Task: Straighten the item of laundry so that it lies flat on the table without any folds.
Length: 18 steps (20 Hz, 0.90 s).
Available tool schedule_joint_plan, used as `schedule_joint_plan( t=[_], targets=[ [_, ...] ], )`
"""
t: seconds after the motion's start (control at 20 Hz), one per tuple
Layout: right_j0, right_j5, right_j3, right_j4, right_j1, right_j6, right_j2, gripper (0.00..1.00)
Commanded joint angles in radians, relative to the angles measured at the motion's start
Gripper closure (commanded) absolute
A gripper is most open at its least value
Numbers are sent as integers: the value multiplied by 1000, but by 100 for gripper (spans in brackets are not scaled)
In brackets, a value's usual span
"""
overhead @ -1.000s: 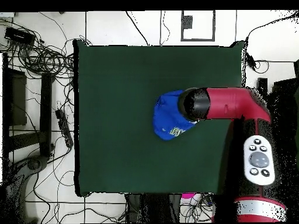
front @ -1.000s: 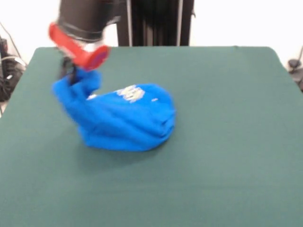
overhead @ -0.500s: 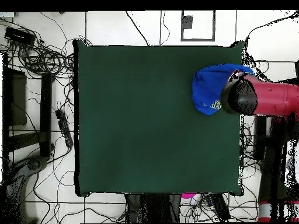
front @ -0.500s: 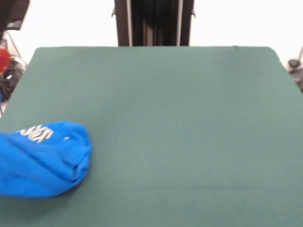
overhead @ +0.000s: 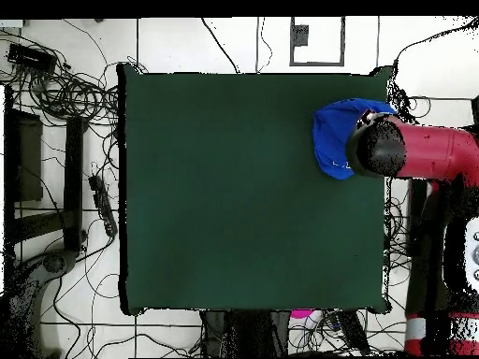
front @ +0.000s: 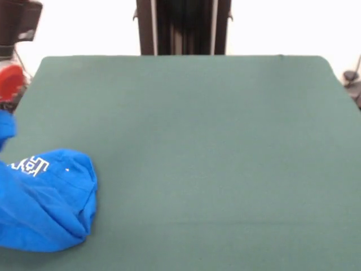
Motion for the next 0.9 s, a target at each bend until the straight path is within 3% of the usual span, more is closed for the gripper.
schedule_joint_plan(
  t=[0.05, 0.3, 0.9],
  targets=[
    [133, 218, 194, 133, -71, 75, 50, 100],
    [196, 312, 281, 260, -97, 215, -8, 100],
    [388, 269, 492, 550, -155, 492, -137, 100]
  ],
)
